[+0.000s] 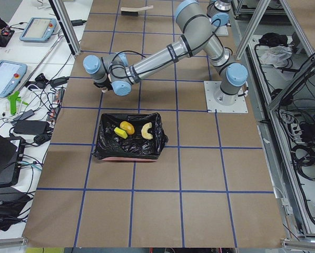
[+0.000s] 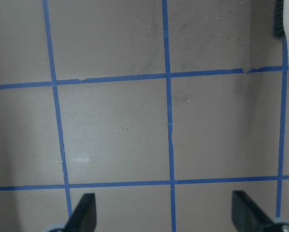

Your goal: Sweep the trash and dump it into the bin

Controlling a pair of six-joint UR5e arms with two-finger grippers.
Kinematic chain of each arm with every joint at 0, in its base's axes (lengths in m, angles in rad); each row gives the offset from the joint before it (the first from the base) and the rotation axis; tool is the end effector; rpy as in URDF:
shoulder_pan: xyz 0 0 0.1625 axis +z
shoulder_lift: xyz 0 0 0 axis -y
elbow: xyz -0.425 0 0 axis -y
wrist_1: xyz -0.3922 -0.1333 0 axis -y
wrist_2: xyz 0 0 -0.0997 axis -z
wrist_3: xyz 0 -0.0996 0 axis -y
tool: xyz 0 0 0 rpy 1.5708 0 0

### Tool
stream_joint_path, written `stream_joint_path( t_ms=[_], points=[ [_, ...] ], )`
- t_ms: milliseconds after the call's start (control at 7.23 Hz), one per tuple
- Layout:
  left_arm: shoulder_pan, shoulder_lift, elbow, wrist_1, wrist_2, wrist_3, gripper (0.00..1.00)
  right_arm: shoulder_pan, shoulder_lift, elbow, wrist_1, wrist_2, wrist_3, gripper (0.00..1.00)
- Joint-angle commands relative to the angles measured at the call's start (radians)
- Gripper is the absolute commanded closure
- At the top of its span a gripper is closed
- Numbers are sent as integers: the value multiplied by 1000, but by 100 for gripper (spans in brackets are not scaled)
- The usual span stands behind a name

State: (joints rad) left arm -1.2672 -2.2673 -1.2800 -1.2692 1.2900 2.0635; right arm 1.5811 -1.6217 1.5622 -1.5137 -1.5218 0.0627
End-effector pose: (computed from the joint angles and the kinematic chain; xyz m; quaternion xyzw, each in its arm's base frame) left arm 0.0624 -0.7373 0.2282 -0.7575 -0.6357 0.1099 0.1005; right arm 0.1430 -0.4684 0.5110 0.0262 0.9994 -0.0003 0.0245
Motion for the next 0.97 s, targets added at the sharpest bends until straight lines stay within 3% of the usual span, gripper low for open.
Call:
stream_joint_path(
  t_ms=[0,830],
  points=[
    [11,-3,-8,7,-1,7,100,-1,0,12,-14,0,2,0],
    [20,5,-47,11,-5,1,100,0,0,13,-22,-5,-4,0]
  ],
)
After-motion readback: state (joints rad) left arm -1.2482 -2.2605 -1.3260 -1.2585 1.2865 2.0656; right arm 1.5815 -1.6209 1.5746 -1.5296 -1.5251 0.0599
